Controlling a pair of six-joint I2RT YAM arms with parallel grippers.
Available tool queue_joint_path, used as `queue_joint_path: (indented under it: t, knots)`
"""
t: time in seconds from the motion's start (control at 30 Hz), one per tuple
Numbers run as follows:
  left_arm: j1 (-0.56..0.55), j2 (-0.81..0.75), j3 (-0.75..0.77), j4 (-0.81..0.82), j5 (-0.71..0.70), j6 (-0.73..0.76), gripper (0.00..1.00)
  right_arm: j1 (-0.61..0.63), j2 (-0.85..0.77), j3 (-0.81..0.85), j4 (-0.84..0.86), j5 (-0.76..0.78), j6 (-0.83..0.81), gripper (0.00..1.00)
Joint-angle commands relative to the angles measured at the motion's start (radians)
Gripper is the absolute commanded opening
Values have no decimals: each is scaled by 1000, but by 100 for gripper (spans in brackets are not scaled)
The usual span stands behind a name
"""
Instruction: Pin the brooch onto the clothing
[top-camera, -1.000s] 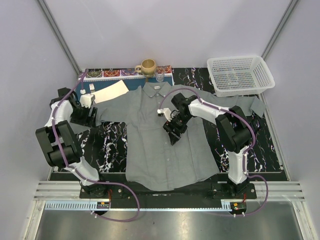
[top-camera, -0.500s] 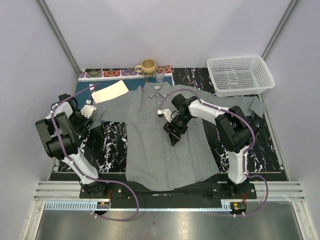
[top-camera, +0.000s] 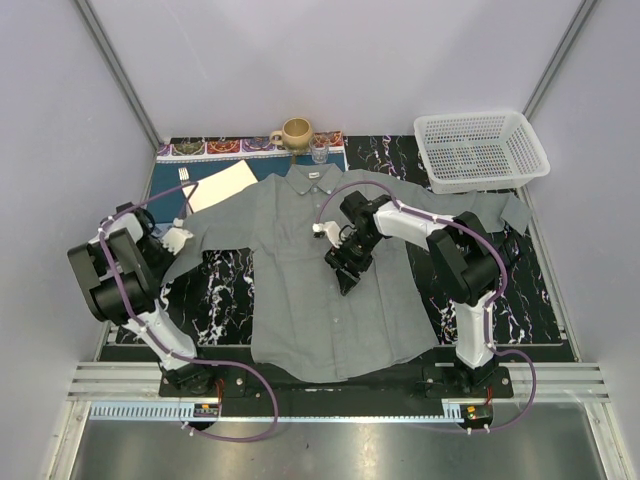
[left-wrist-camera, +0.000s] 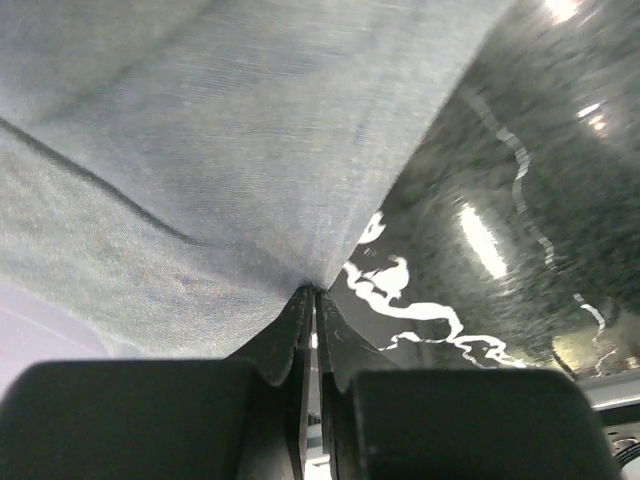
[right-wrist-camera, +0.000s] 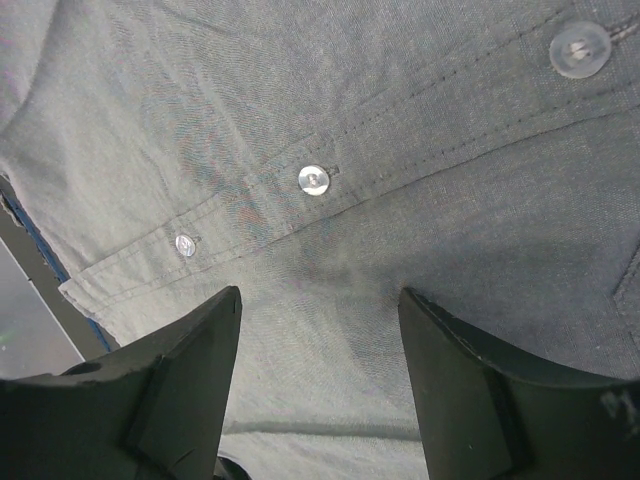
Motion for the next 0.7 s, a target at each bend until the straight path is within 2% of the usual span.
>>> queue_joint_path:
  t: [0.0, 0.33, 0.43, 0.47, 0.53, 0.57, 0.67]
  knots:
    - [76, 6, 45, 3, -90, 15, 6, 13, 16, 3, -13, -7, -24, 70]
    - [84, 68, 229, -34, -59, -74, 8, 16, 50, 19, 8, -25, 16, 69]
    - [84, -3, 235, -103, 69, -40, 35, 16, 60, 45, 21, -21, 37, 69]
    - [83, -35, 223, -133, 165, -28, 50, 16, 57, 54, 27, -18, 43, 69]
    - [74, -135, 174, -152, 258, 6, 58, 18, 56, 69, 45, 2, 59, 69]
    - [64, -165, 139, -167, 317, 13, 65, 18, 62, 78, 44, 2, 62, 69]
    - [18, -267, 93, -219, 443, 23, 70, 18, 48, 103, 28, -31, 71, 70]
